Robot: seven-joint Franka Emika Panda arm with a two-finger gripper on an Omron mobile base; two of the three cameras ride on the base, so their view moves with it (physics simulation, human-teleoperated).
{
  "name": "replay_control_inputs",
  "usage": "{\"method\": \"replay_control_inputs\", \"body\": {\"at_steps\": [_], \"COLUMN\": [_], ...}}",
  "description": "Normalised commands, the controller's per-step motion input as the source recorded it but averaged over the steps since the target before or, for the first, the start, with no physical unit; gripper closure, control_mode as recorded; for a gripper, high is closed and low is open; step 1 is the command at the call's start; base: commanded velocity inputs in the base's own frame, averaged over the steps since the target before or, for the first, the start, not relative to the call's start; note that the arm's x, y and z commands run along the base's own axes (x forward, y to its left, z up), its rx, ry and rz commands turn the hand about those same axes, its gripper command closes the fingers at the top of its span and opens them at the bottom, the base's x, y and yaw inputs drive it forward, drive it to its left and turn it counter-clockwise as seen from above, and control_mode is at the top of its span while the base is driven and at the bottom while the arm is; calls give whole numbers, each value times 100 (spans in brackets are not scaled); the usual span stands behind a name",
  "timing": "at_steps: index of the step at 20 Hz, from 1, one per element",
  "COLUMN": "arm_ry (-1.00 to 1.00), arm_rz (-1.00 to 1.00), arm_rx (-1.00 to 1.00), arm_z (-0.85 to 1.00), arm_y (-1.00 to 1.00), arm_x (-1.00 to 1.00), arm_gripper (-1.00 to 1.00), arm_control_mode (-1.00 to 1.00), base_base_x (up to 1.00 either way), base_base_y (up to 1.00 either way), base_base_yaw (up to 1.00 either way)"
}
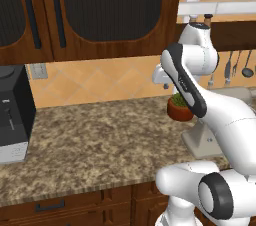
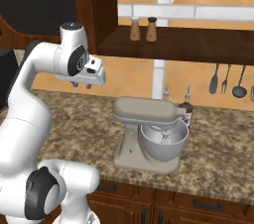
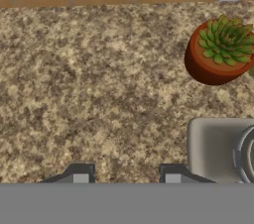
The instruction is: Navigate to the sink.
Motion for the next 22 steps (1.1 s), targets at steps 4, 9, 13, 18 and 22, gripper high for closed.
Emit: {"method": "replay_control_inputs", "body": {"at_steps": [4,9,13,18,22], "arm_ry": [0,0,0,0,0], "arm_rz": [0,0,0,0,0], "arm_rx": [0,0,0,0,0], "arm_z": [0,0,0,0,0], "arm_y": [0,0,0,0,0], "arm_x": [0,0,0,0,0], "arm_gripper": [-100,-100,-100,-100,-100], "arm_control_mode": [100,100,100,100,100], "base_base_x": [0,-33,-60,-1,-13], "base_base_y": [0,-2,-4,0,-27], "base_base_yaw": [0,-8,-19,-2,-29]}}
